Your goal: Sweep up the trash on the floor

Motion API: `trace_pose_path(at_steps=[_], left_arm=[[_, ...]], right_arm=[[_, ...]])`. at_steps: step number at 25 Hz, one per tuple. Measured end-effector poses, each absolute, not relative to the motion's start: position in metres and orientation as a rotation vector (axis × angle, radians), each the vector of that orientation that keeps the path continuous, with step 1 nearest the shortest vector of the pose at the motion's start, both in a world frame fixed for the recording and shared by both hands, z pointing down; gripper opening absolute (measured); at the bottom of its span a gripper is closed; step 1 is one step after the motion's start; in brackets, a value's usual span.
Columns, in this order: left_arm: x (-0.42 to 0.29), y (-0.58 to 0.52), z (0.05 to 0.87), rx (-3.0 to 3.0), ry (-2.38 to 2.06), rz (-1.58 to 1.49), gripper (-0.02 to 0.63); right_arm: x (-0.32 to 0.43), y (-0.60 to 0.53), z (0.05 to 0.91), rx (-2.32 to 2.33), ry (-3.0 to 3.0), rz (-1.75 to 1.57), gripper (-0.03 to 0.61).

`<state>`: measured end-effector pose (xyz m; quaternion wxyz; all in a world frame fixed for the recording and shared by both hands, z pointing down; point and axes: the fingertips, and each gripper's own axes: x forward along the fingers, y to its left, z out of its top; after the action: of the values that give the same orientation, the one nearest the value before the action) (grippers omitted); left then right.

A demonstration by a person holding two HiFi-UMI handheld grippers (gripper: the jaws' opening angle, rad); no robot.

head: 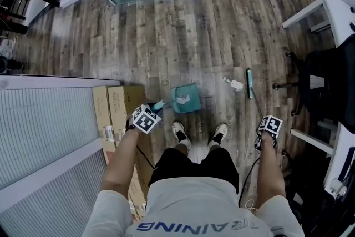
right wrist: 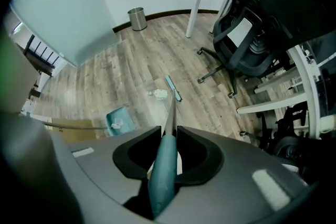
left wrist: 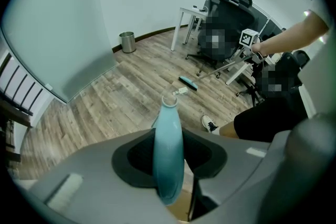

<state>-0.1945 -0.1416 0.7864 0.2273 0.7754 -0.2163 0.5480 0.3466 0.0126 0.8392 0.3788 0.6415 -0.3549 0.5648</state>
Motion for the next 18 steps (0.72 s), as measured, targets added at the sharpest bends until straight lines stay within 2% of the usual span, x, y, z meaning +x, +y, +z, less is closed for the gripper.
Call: trace_pose_path(at_steps=[18], left_arm=[[-0.192, -0.141, 0.793, 2.116, -0.593, 1.532, 0.109]], right_arm=[[0.220, 0.037, 0.827, 1.287, -1.129, 1.297, 0.107]])
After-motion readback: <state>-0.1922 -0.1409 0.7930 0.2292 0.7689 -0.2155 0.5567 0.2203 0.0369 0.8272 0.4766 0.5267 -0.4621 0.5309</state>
